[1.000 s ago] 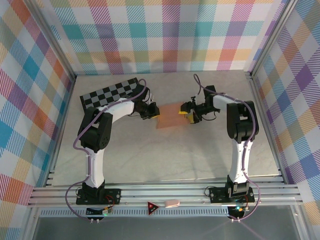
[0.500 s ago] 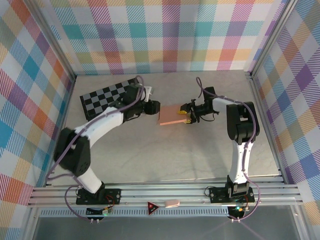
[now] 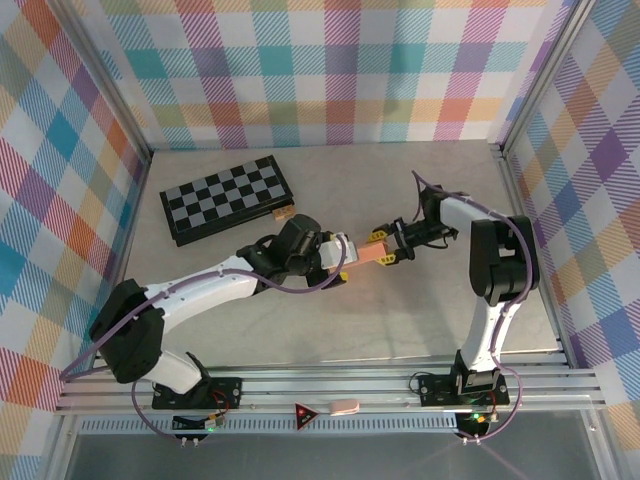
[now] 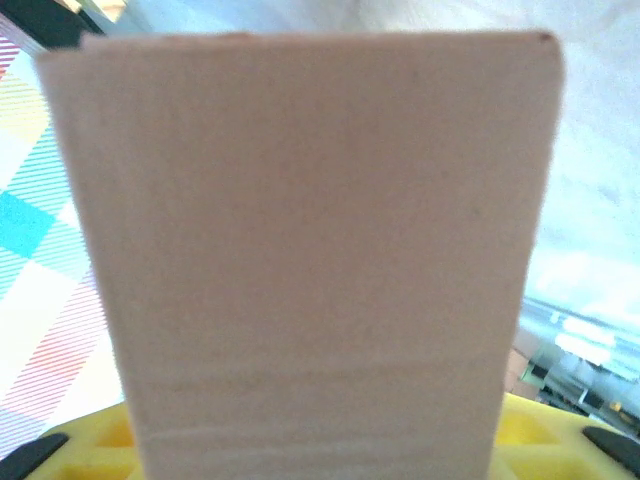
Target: Fold the paper box
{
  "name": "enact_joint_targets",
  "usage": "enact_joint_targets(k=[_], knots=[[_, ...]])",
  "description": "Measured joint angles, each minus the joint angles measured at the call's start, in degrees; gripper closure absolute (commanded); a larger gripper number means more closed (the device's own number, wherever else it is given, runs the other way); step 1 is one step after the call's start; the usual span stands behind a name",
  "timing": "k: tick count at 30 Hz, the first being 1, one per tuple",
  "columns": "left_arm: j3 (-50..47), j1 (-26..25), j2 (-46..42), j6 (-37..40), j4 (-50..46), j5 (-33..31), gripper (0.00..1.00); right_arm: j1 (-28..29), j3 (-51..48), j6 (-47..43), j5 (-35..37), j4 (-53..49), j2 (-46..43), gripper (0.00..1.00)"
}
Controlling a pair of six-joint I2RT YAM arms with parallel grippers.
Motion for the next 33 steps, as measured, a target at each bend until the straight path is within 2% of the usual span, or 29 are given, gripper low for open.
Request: enact_joint_targets(k=[1, 2, 10, 13, 20, 23, 28, 33], knots=[[0.00, 0.00, 0.48, 1.01, 0.39, -0.09, 0.26, 0.00, -0.15, 0.04, -0.09, -0.68, -0.17, 0.53], [0.02, 0.00, 1.07, 1.77, 0.81, -0.09, 0.18, 0.00, -0.15, 0.07, -0.24, -1.60, -0.26, 0.53], [1.49, 0.00, 7.04, 4.07, 2.54, 0.07, 0.18, 0.00, -1.84, 1.73, -1.46, -3.10, -0.26, 0.53], [2.10, 0.00, 7.85, 4.15, 2.80, -0.02, 0.21, 0.00, -2.58, 2.86, -2.05, -2.71, -0.26, 0.52], [3.15, 0.00, 10.47, 3.56, 3.76, 0.26, 0.42, -0.20, -5.75, 6.71, -4.11, -0.07, -0.48, 0.52], [3.58, 0.00, 10.69, 2.86, 2.78, 1.16, 0.45, -0.48, -7.61, 8.85, -5.03, 2.23, -1.05, 0.52], [3.67, 0.00, 10.69, 2.34, 2.23, 1.64, 0.50, -0.48, -9.27, 11.34, -5.05, 3.72, -2.08, 0.41], [5.38, 0.17, 10.93, 2.14, -1.66, 3.19, 0.55, -0.85, -8.04, 9.62, -2.62, 1.03, -2.10, 0.24]])
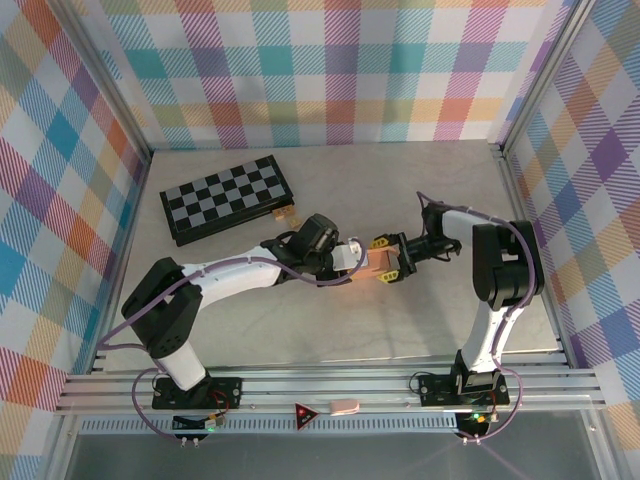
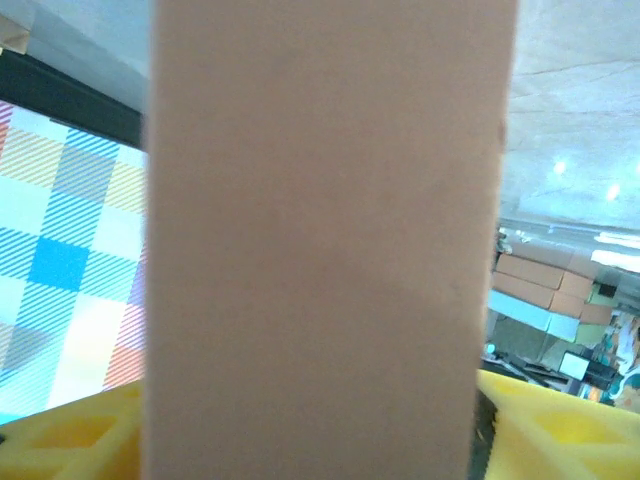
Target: Fold the paper box
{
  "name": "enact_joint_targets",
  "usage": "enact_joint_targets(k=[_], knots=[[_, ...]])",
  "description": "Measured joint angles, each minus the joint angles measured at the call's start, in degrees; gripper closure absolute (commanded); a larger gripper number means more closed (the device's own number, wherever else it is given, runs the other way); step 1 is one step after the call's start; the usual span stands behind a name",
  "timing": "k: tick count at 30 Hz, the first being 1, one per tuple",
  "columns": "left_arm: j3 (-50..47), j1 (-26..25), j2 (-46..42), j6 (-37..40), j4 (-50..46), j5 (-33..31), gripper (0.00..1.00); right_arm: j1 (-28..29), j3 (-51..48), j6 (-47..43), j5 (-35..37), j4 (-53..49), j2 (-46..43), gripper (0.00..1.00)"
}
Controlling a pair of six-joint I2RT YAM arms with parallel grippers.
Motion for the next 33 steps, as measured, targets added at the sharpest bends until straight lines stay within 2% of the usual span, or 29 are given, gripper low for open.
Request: enact_joint_targets(k=[3, 7, 13, 14, 17, 19, 20, 23, 27, 30, 33], knots=[[1.22, 0.31, 0.02, 0.00, -2.49, 1.25, 0.57, -0.81, 4.02, -3.45, 3.41, -4.02, -0.55, 0.19], [2.95, 1.25, 0.02, -0.42, -4.07, 2.32, 0.58, -1.84, 8.00, -7.98, 7.91, -8.59, -4.39, 0.17], [3.26, 1.95, 0.20, -0.68, -7.93, 3.58, 0.57, -2.82, 9.66, -12.85, 15.23, -13.86, -12.85, 0.19], [3.30, 2.10, 0.20, -0.70, -8.04, 3.93, 0.57, -2.82, 10.10, -13.79, 17.33, -14.67, -14.27, 0.22], [3.76, 2.43, 0.28, -0.76, -9.29, 4.96, 0.57, -2.80, 11.39, -18.05, 26.51, -15.67, -19.80, 0.42], [3.98, 2.91, 0.28, -0.85, -10.32, 5.86, 0.57, -2.47, 11.41, -21.70, 32.94, -15.19, -24.33, 0.51], [4.02, 3.30, 0.28, -0.85, -10.91, 6.45, 0.57, -1.81, 11.02, -23.98, 36.17, -14.10, -27.12, 0.57], [4.09, 4.55, 0.26, -0.61, -12.50, 8.15, 0.57, 1.99, 6.32, -32.68, 43.89, -7.58, -35.69, 0.67], [4.39, 5.88, 0.26, 0.24, -15.13, 10.01, 0.57, 9.84, 1.18, -44.65, 47.06, -2.91, -40.65, 0.66], [4.61, 6.27, 0.26, 0.63, -16.13, 10.62, 0.56, 11.47, 2.67, -52.46, 47.23, -2.82, -35.63, 0.58], [4.76, 6.56, 0.26, 0.76, -16.96, 11.04, 0.56, 12.46, 5.86, -58.27, 47.89, -3.89, -28.28, 0.55]])
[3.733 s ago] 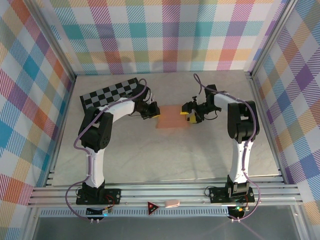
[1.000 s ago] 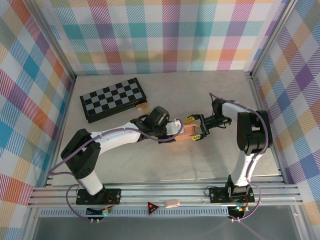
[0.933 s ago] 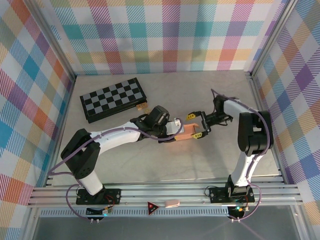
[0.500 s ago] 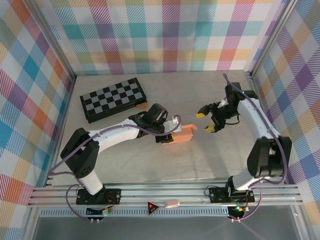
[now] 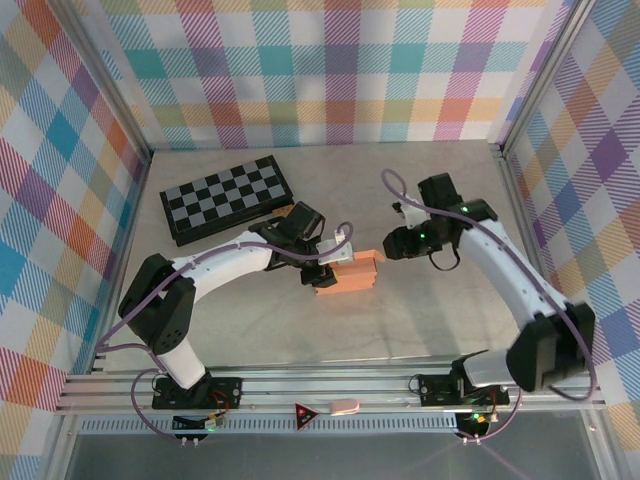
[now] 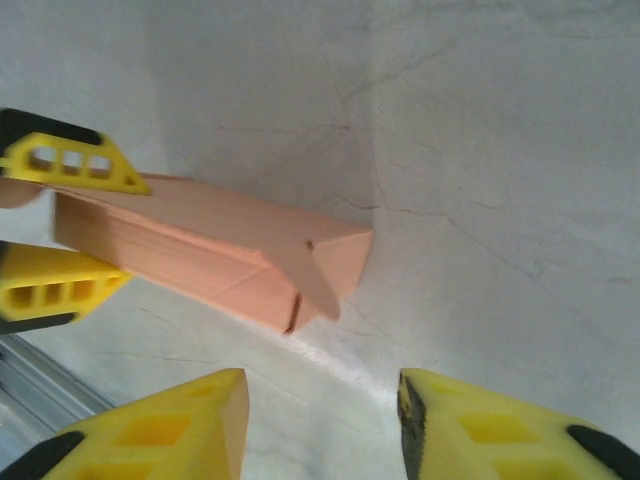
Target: Fold the paper box
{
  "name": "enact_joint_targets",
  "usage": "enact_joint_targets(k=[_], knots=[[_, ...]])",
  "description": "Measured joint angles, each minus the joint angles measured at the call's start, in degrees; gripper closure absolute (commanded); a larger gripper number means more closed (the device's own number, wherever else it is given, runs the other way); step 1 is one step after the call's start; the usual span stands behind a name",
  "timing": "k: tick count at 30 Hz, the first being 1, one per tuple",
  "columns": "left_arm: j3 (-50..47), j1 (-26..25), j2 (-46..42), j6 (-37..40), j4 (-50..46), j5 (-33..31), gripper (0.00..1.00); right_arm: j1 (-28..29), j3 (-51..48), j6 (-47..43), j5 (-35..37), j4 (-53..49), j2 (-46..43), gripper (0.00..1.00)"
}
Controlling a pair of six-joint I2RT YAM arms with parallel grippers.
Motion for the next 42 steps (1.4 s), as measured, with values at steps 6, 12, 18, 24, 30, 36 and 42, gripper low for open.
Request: enact_joint_targets(k=[6, 12, 18, 24, 30, 36, 42], knots=[[0.28, 0.04, 0.00, 0.11, -0.79, 0.31, 0.55, 1.66, 4.11, -4.68, 1.44, -2.73, 6.56, 0.61], [0.48, 0.09, 0.00, 0.09, -1.46, 0.37, 0.55, 4.37, 4.85, -6.08, 1.88, -3.69, 7.26, 0.62], [0.59, 0.09, 0.02, 0.07, -1.64, 0.37, 0.54, 5.84, 4.85, -6.25, 2.21, -4.15, 7.89, 0.63], [0.59, 0.09, 0.02, -0.13, -1.62, 0.37, 0.54, 5.92, 4.85, -6.29, 3.45, -4.02, 8.94, 0.69], [0.59, 0.09, 0.33, -0.57, -1.49, 0.42, 0.54, 5.92, 4.85, -6.71, 3.85, -3.87, 11.02, 0.79], [0.76, 0.09, 1.09, -0.79, -1.44, 0.35, 0.52, 6.16, 4.85, -6.73, 3.80, -3.85, 11.04, 0.91], [0.81, 0.09, 1.84, -2.12, -1.38, 0.28, 0.52, 7.04, 5.18, -5.95, 3.87, -3.91, 11.04, 1.00]])
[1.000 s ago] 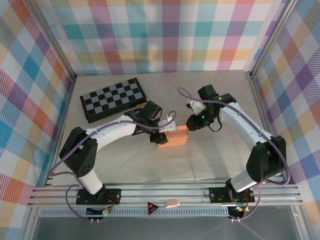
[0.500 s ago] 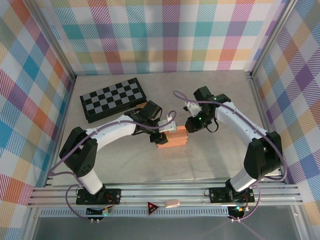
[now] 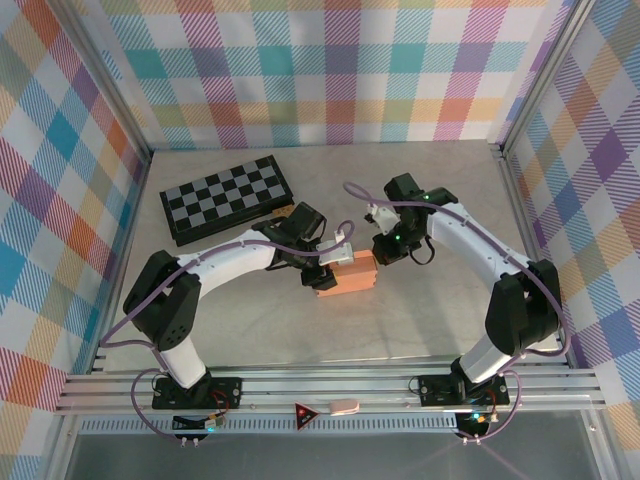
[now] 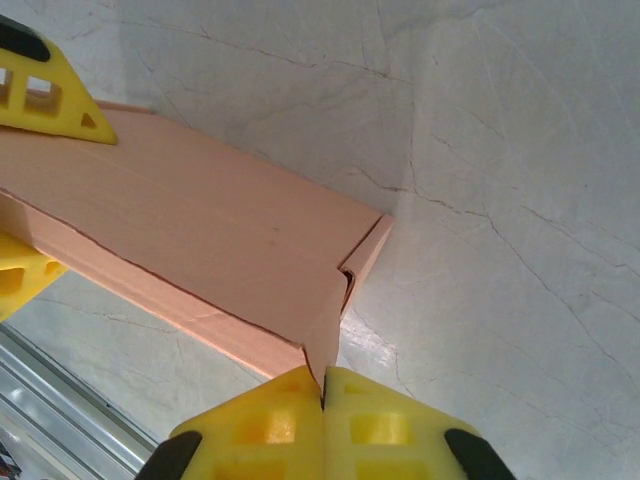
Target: Fold the paper box
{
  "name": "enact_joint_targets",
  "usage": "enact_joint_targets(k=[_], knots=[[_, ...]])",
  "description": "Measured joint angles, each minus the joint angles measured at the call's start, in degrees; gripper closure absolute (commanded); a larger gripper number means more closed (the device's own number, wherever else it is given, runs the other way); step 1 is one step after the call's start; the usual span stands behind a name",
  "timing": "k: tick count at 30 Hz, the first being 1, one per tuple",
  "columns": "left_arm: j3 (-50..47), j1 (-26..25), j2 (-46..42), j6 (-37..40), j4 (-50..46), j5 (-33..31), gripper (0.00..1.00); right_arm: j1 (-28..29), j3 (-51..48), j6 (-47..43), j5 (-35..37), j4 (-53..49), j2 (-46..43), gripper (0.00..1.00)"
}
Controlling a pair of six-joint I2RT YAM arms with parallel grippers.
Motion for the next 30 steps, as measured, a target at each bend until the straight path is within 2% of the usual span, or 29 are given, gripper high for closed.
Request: enact_joint_targets(k=[19, 30], knots=[[0.22, 0.00, 0.04, -3.04, 0.42, -1.49, 0.53, 2.38, -0.28, 14.80, 2.38, 3.26, -0.44, 1.00], [0.22, 0.00, 0.07, -3.43, 0.44, -1.46, 0.53, 4.13, -10.75, 16.72, 5.57, 13.11, -7.93, 1.00]])
